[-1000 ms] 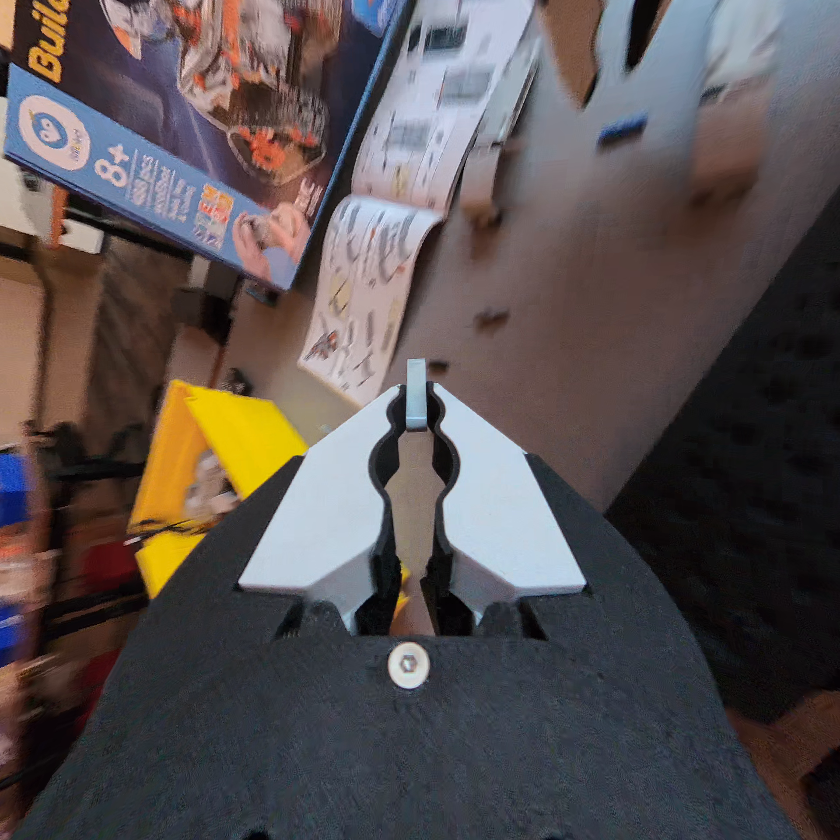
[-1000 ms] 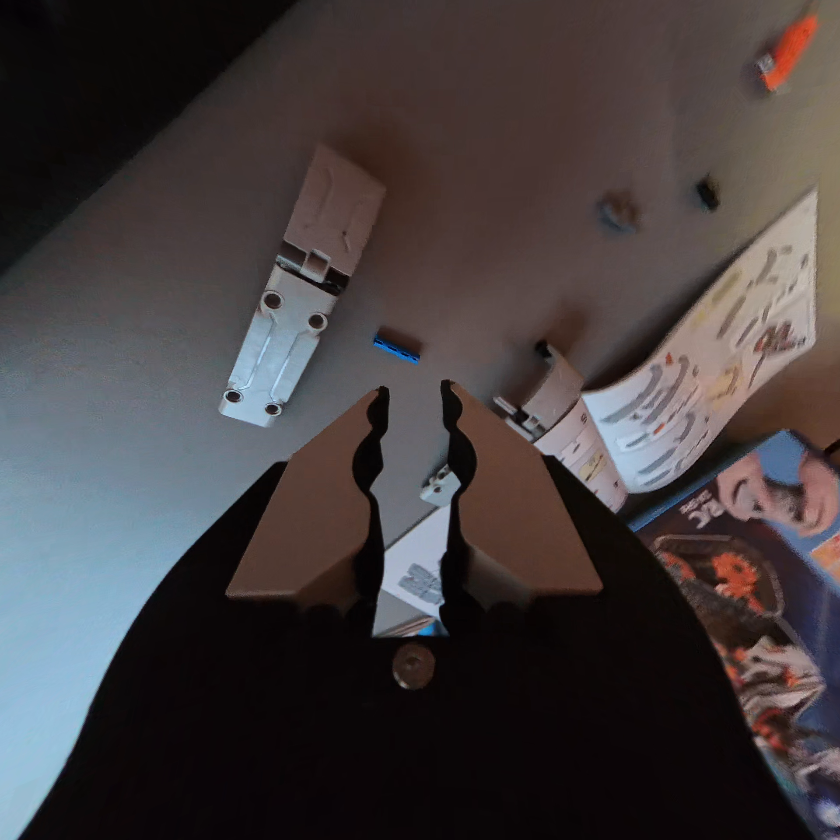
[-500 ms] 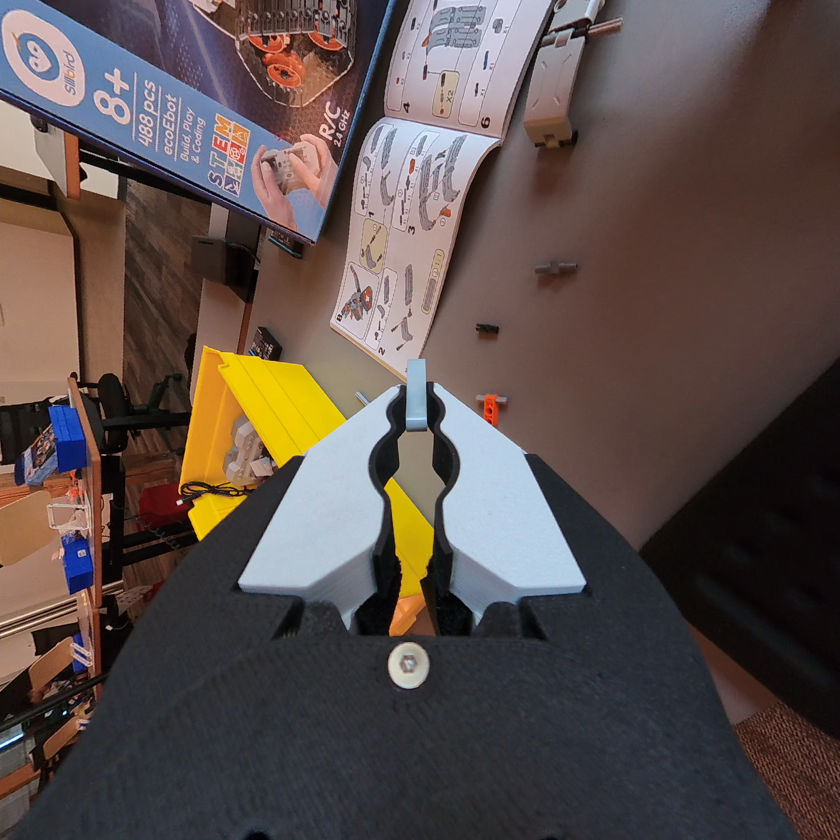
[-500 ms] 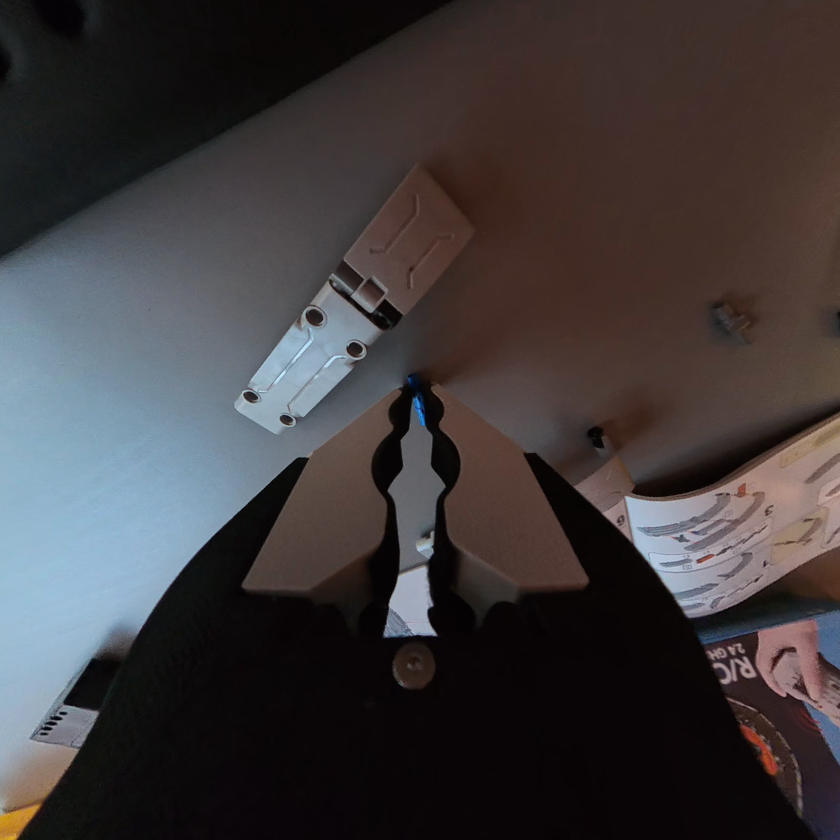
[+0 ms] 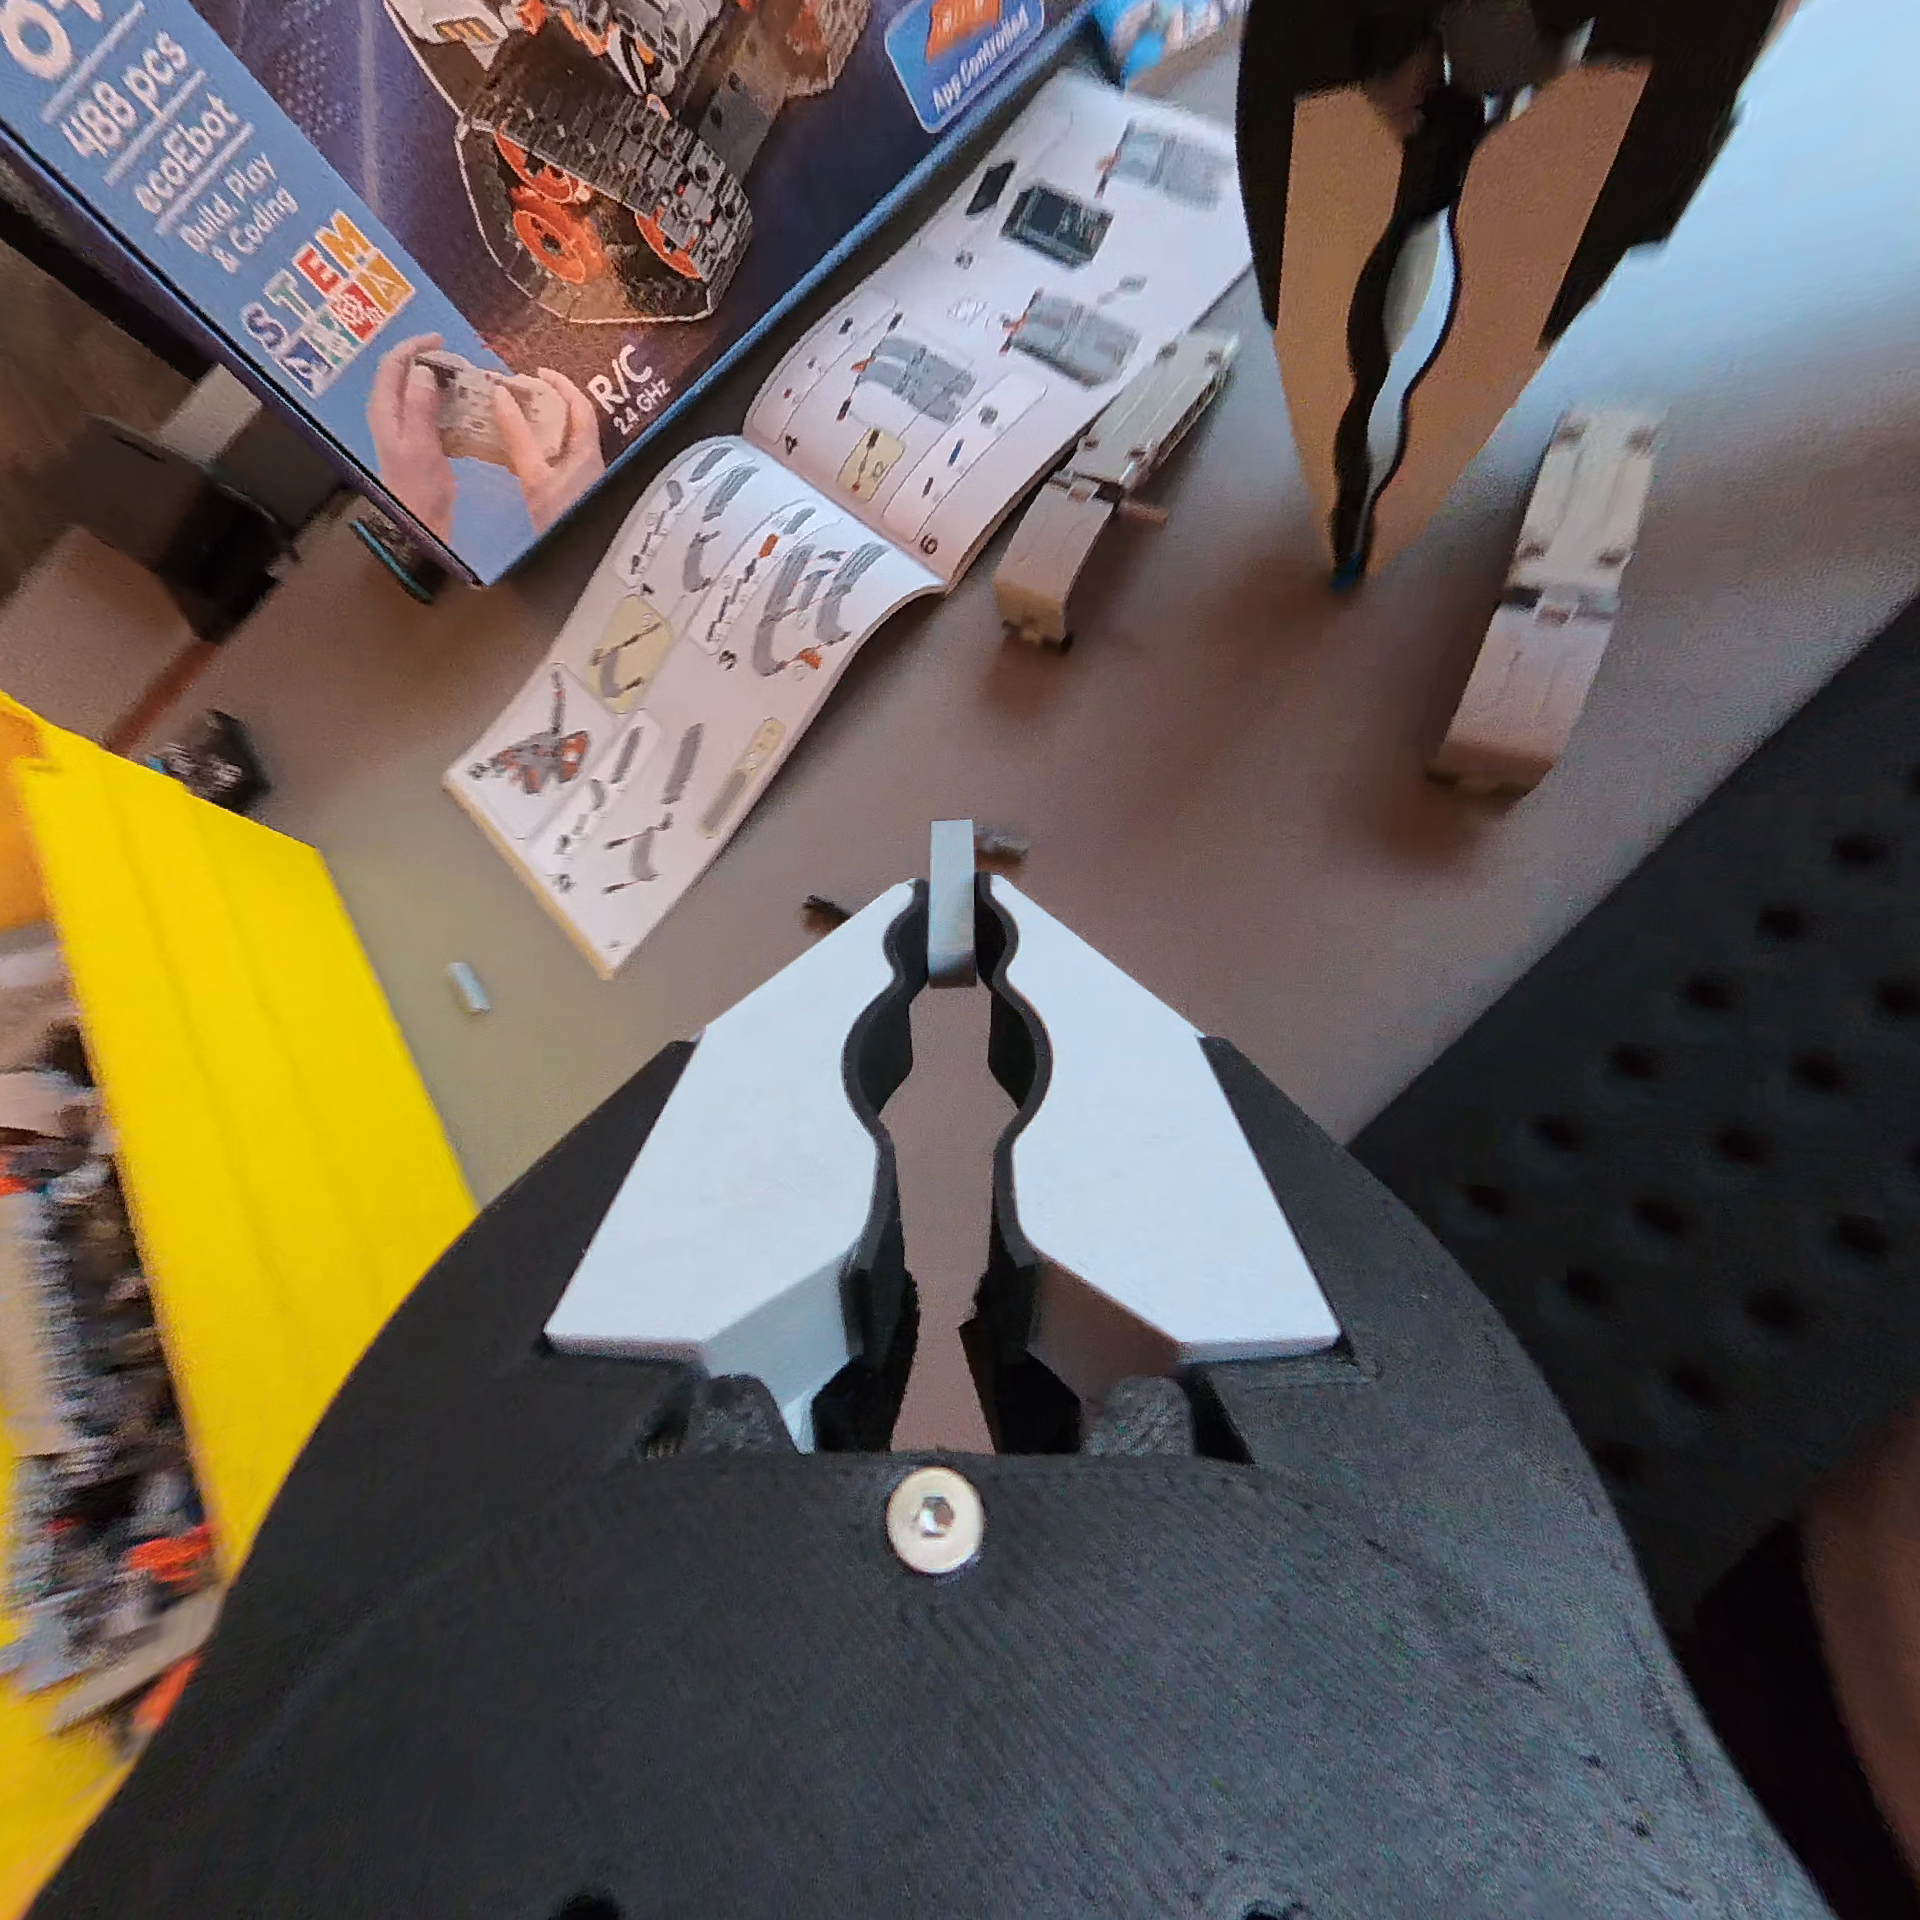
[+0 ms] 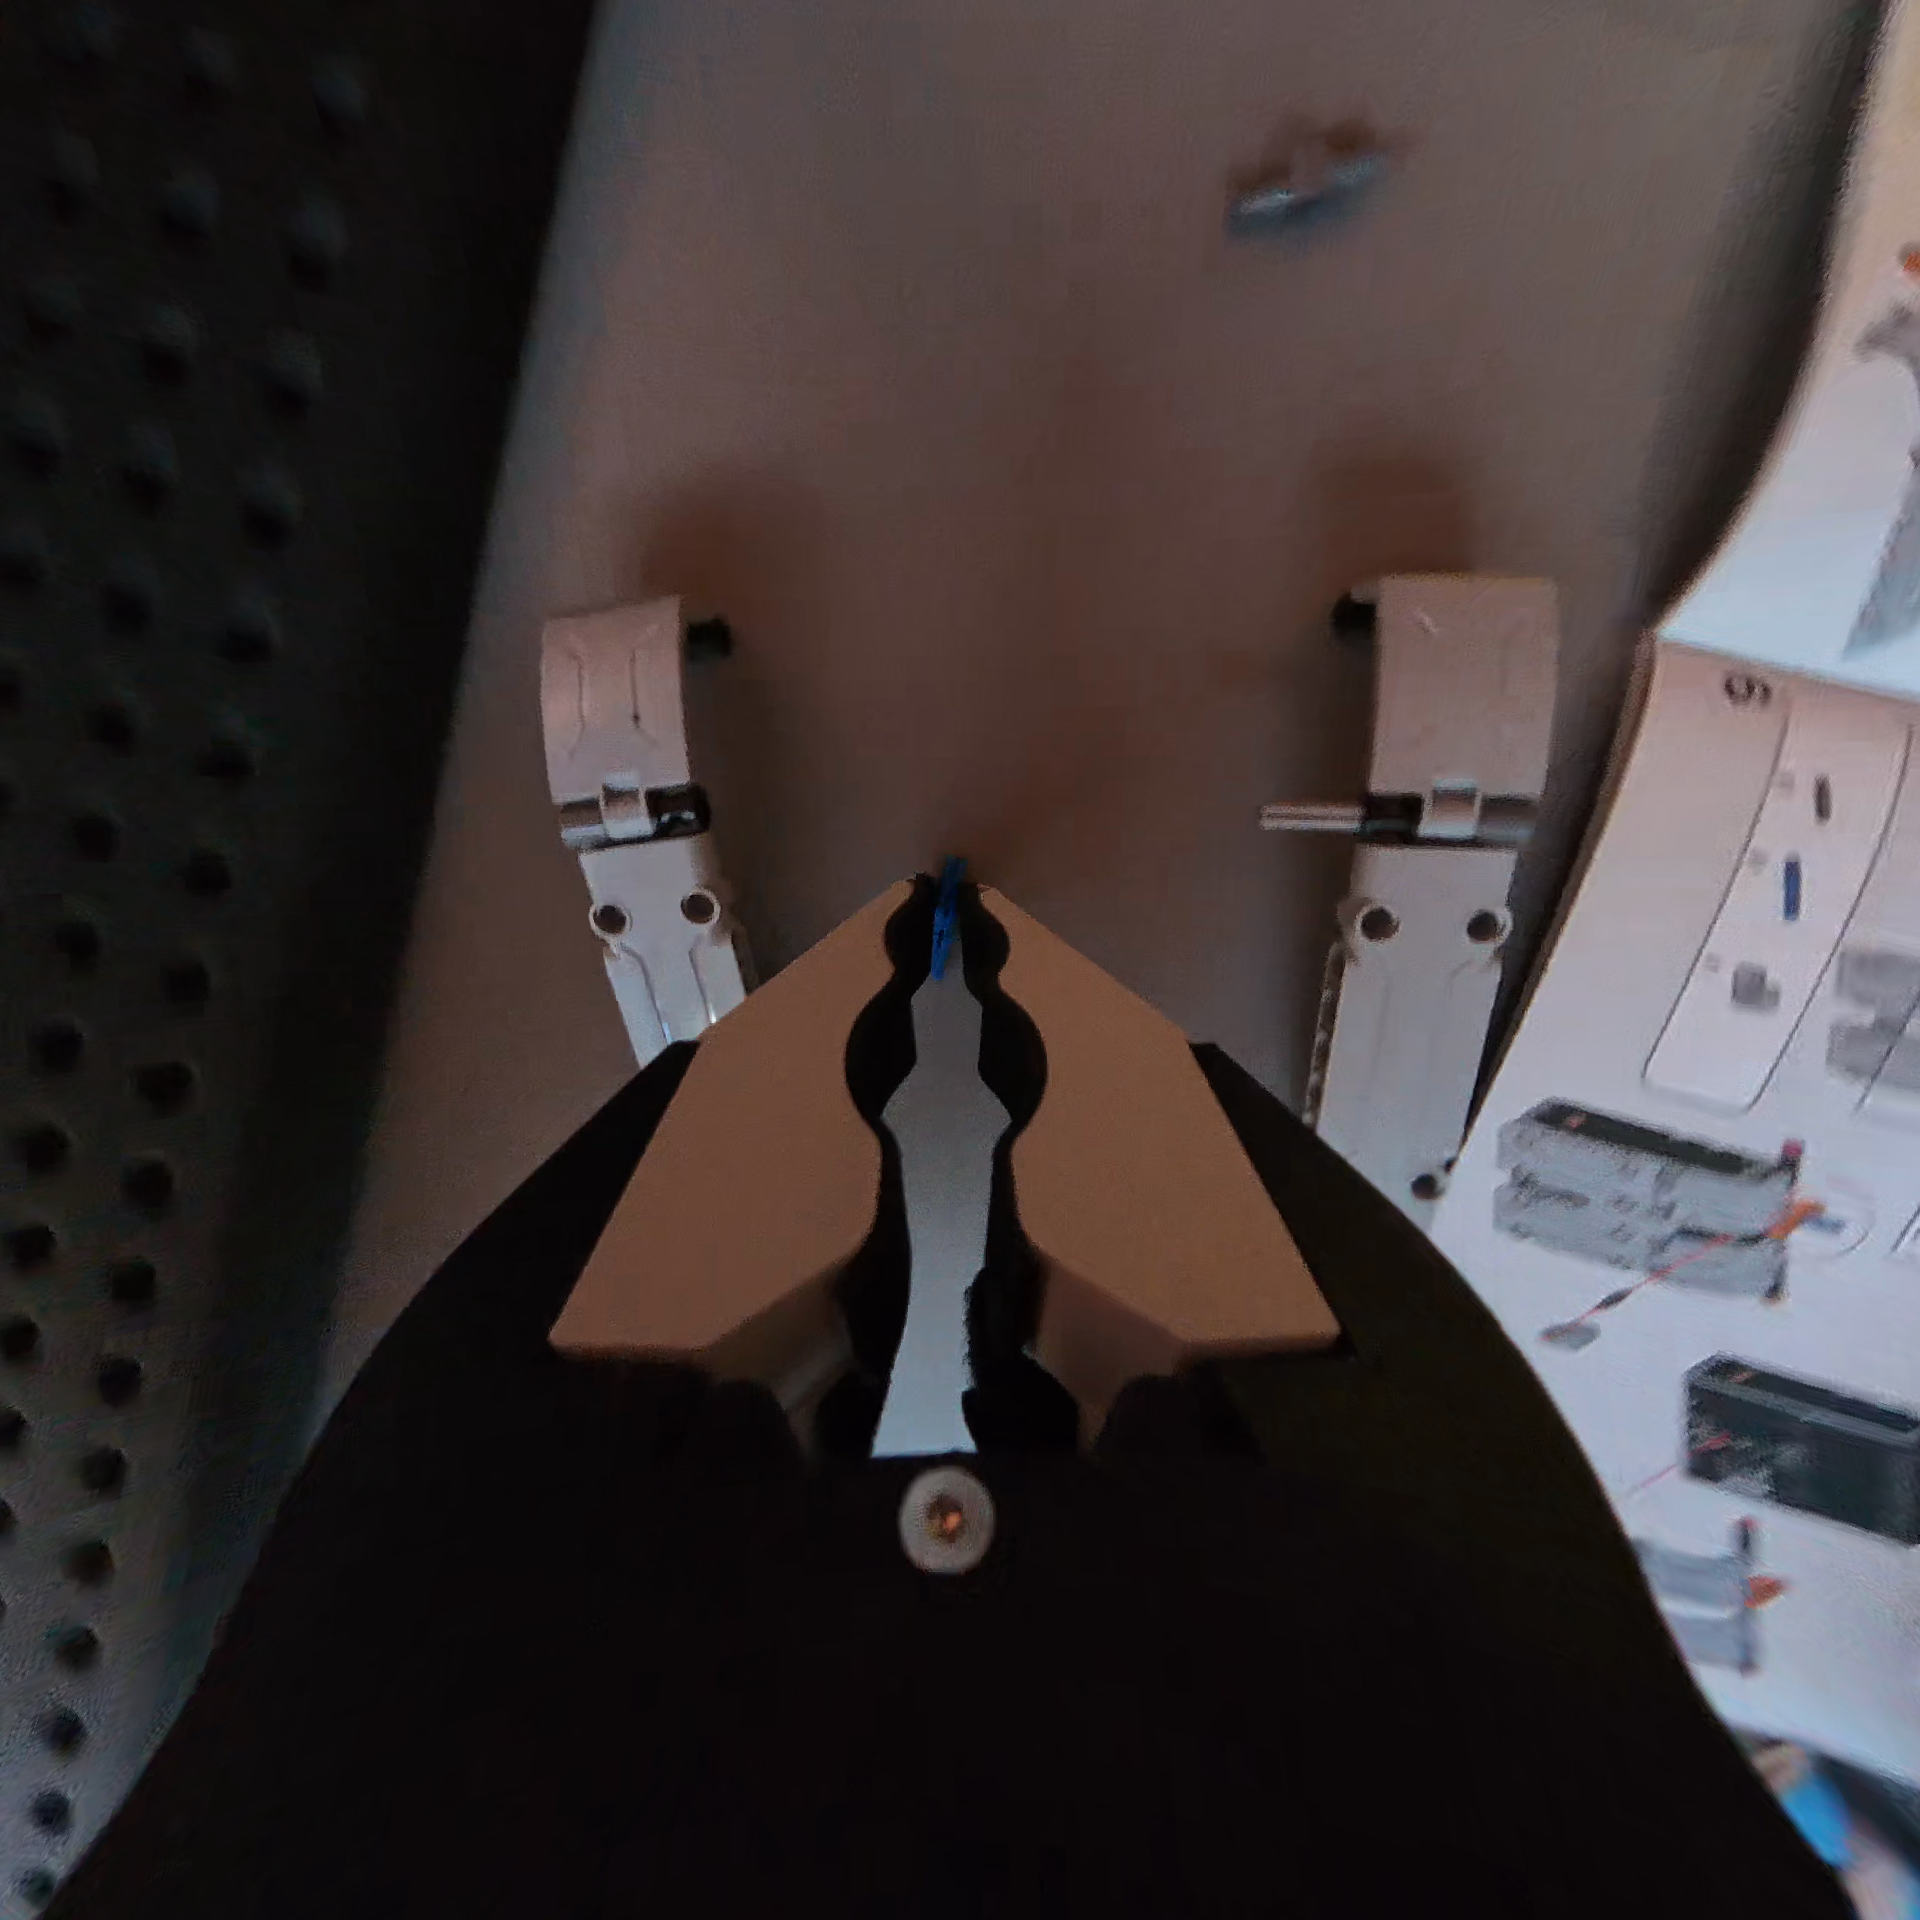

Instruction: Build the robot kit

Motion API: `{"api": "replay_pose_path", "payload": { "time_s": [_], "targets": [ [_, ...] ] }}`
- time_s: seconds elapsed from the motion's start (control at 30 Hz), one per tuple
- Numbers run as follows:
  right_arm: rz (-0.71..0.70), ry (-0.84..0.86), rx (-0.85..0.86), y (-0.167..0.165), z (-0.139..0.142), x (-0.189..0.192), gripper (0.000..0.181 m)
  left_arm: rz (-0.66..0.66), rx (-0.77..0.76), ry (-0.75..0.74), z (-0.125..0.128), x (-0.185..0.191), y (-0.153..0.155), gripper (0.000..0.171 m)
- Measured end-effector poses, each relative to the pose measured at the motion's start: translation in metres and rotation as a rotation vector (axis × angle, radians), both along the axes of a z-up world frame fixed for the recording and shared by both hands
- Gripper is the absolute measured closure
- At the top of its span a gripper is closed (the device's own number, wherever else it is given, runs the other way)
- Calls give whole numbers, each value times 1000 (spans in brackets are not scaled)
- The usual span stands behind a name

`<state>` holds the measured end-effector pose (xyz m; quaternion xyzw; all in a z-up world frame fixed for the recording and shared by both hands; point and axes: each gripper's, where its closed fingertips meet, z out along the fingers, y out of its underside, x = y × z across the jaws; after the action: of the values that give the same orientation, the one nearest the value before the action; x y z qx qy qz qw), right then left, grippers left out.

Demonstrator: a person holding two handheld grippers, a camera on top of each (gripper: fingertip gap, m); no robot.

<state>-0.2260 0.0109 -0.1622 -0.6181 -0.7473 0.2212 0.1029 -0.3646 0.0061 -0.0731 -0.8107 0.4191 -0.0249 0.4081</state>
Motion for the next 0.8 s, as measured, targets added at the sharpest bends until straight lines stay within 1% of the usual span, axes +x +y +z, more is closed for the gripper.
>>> {"api": "replay_pose_path", "payload": {
  "time_s": [0.1, 0.17, 0.23, 0.33, 0.43, 0.5, 0.57, 0.63, 0.7, 0.73, 0.77, 0.8],
  "targets": [
    [-210, 46, -18, 6, 0, -3, 177, 40, -43, -155, -1, 12, -4, 165],
    [-302, 97, -32, 7, 1, -5, 177, 52, -55, -235, 1, 18, -5, 165],
    [-337, 153, -27, 6, 1, -6, 176, 53, -73, -271, 0, 21, -6, 165],
    [-353, 208, 20, 9, 2, 1, 164, 43, -102, -283, -8, 25, -9, 165],
    [-343, 295, -2, 9, 7, 8, 163, 26, -133, -308, -16, 31, -14, 165],
    [-298, 349, -8, 7, 11, 12, 164, 20, -152, -317, -22, 34, -14, 165],
    [-254, 341, -22, 5, 13, 16, 161, 9, -173, -347, -24, 38, -14, 165],
    [-150, 331, -15, -3, 16, 21, 159, 0, -200, -386, -26, 43, -14, 165],
    [-47, 300, 88, 1, 13, 26, 160, -10, -237, -418, -29, 48, -14, 165],
    [-11, 284, 138, 6, 11, 27, 164, -13, -251, -427, -30, 50, -14, 165],
    [13, 275, 147, 7, 11, 27, 166, -12, -263, -430, -33, 51, -13, 165],
    [28, 273, 121, 6, 11, 24, 167, -11, -274, -428, -35, 52, -13, 165]
  ]
}}
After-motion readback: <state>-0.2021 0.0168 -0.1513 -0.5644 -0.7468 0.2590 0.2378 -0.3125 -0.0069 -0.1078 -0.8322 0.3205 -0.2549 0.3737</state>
